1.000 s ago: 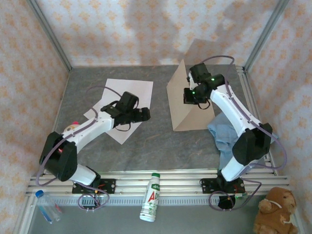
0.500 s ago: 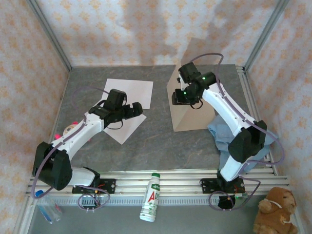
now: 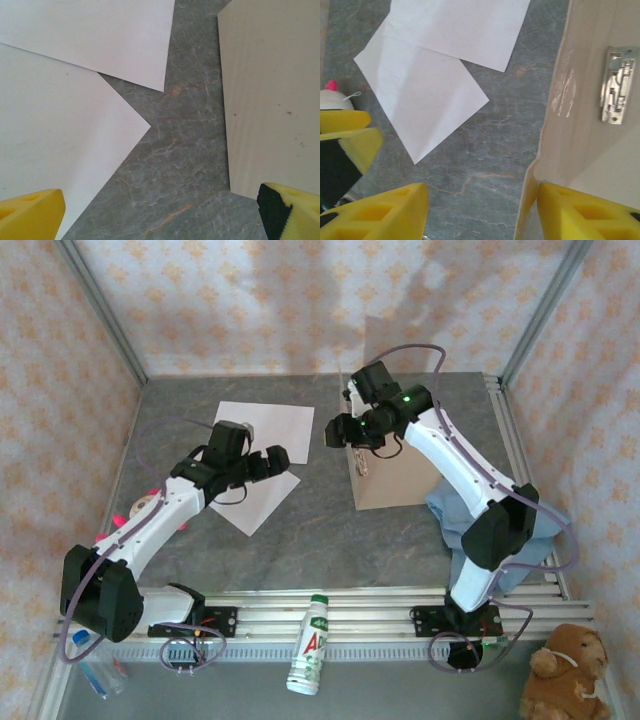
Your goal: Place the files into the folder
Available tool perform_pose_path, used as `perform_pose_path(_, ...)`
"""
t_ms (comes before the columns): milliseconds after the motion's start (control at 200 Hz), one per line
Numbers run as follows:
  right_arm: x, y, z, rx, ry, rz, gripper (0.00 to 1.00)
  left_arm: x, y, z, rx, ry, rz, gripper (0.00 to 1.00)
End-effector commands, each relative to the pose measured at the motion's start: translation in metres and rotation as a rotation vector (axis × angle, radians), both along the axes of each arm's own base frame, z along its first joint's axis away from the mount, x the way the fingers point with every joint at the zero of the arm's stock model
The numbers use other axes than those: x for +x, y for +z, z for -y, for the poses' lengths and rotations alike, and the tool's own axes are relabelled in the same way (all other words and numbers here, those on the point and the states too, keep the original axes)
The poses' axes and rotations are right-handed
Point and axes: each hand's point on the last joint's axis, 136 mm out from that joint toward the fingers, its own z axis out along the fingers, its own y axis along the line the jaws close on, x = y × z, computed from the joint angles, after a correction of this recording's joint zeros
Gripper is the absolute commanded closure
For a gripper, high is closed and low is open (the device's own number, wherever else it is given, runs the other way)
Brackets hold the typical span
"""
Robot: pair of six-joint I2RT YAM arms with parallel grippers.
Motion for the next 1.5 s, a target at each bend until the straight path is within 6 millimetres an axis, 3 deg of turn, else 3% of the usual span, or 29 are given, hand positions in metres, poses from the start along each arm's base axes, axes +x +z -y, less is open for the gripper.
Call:
perform_pose_path(0, 0.006, 0.018, -0.015, 0.093, 0.005, 0.019, 0.39, 0.000, -0.010, 0.008, -0.065, -0.020, -0.018, 0.00)
perform_pose_path(165, -0.001, 0.036, -0.030, 0.206, 0.042, 0.025, 0.34, 0.002, -0.018, 0.012, -0.076, -0.031, -0.045, 0.00)
perform_pose_path(300, -0.004, 0.038, -0.047, 0.308, 0.070, -0.006, 0.31, 0.004, -0.015, 0.013, -0.074, -0.032, -0.047, 0.00)
perform_pose_path(445, -0.001, 0.021, -0.052, 0.296, 0.060, -0.030, 0.31, 0.006, -0.017, 0.014, -0.076, -0.027, -0.054, 0.00)
perform_pose_path(656, 0.000, 0.017, -0.050, 0.279, 0.054, -0.023, 0.30, 0.007, -0.029, 0.011, -0.053, -0.019, -0.084, 0.00)
perform_pose_path(826, 0.002, 0.003, -0.048, 0.258, 0.044, -0.030, 0.30, 0.008, -0.020, 0.002, -0.038, 0.005, -0.076, 0.00)
perform_pose_path(1041, 0.014, -0.034, -0.070, 0.328, 0.023, -0.094, 0.30, 0.002, 0.000, -0.014, -0.024, 0.043, -0.033, 0.00)
perform_pose_path(1276, 0.013, -0.057, -0.091, 0.320, 0.052, -0.125, 0.30, -0.005, -0.015, -0.033, -0.013, 0.099, -0.066, 0.00)
perform_pose_path(1371, 0.015, -0.057, -0.091, 0.313, 0.051, -0.121, 0.30, -0.007, -0.018, -0.037, -0.009, 0.104, -0.071, 0.00)
perform_pose_path(1491, 0.016, -0.038, -0.093, 0.334, 0.070, -0.094, 0.30, -0.007, -0.018, -0.039, 0.002, 0.100, -0.071, 0.00)
